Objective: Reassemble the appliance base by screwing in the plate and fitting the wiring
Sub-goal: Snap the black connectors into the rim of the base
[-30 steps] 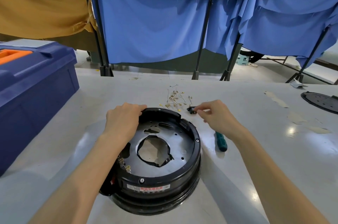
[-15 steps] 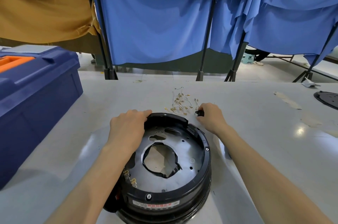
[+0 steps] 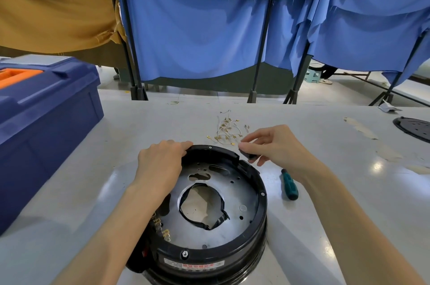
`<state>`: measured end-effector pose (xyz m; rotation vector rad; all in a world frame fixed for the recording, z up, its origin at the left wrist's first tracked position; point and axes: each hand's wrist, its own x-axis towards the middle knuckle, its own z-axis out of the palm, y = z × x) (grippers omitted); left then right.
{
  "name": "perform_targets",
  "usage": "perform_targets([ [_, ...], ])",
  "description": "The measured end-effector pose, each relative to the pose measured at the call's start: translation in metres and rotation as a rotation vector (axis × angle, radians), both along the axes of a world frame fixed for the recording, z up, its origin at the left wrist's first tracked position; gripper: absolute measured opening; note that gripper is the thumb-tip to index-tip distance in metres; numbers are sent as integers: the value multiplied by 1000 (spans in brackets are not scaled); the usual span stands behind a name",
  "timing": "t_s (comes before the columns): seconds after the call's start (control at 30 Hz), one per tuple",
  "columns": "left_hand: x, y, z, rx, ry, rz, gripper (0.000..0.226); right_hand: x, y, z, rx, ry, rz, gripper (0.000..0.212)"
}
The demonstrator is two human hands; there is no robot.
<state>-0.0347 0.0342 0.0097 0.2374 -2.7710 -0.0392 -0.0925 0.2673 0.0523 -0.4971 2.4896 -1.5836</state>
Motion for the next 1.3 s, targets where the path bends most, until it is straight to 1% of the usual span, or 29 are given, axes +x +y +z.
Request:
perform_targets([
  [0.13,3,1,2,2,-28,3,39,8,0,-4,18,1,12,17],
  [0.23,4,2,7,40,-69,-2,39,10,3,-4,10,12,15,16],
  [0.37,0,4,20,95,-139,-15,34,10,10,1,114,34,35,26],
  [0.43,-3,9,23,134,-139,-88,36,11,11,4,123,42,54,29],
  [0.57,-13,29,26,343,-168,-378,48,12,8,6,112,54,61,32],
  [0.63,-18,39,29,443,-216,-463,60,12,8,6,123,64,66,33],
  [0.7,-19,47,29,549,-216,-515,69,13,8,6,130,71,54,33],
  [0.77,-18,52,25,627,-159,-521,70,13,7,6,143,77,42,33],
  [0.87,-16,54,16,640,-101,-484,70,14,6,7,169,85,35,32],
  [1.03,-14,54,11,667,-57,-504,58,17,3,10,222,126,27,31],
  [1.3,-10,56,12,714,-36,-506,57,18,0,11,273,135,2,27],
])
